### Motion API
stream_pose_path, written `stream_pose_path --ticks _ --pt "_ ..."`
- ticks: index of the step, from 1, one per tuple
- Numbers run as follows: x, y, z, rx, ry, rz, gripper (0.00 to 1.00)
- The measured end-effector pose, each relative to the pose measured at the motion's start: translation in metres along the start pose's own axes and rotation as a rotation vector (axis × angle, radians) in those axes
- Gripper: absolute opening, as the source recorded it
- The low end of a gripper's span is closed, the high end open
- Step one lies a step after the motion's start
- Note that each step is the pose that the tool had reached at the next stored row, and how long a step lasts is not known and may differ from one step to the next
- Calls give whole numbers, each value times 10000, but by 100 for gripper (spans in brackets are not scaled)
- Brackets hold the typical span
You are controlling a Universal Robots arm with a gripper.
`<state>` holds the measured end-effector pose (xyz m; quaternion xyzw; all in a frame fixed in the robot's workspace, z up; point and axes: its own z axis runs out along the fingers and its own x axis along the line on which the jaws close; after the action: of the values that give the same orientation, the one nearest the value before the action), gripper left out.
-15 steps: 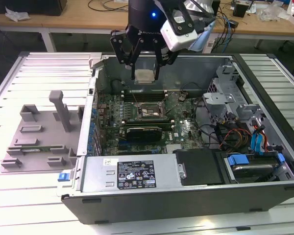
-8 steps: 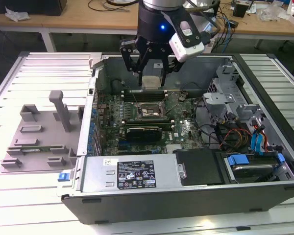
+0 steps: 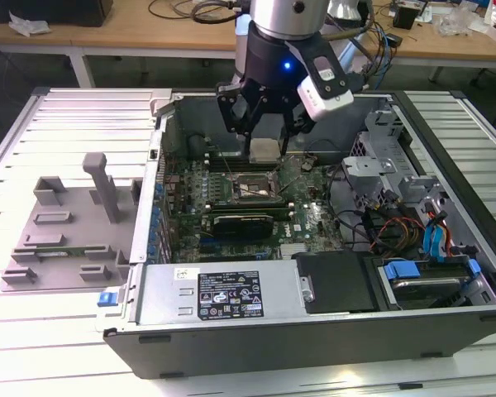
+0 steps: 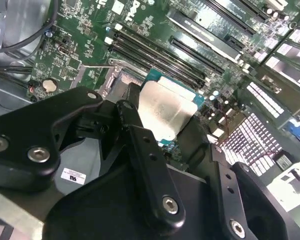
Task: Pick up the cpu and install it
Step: 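Pick up the cpu and move it towards the insertion slot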
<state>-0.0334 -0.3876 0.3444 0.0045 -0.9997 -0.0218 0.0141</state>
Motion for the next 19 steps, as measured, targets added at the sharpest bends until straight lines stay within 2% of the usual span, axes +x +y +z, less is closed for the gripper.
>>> stream_pose_path --ticks 2,4,7,10,16,19 --pt "-21 35 79 -2 5 2 55" --pt "-24 70 131 -2 9 1 55" --pt "-25 105 171 -2 10 1 55" --pt "-28 184 242 -2 10 2 55" --pt "-31 282 317 -8 10 2 55" --pt "-33 382 363 -11 10 1 55"
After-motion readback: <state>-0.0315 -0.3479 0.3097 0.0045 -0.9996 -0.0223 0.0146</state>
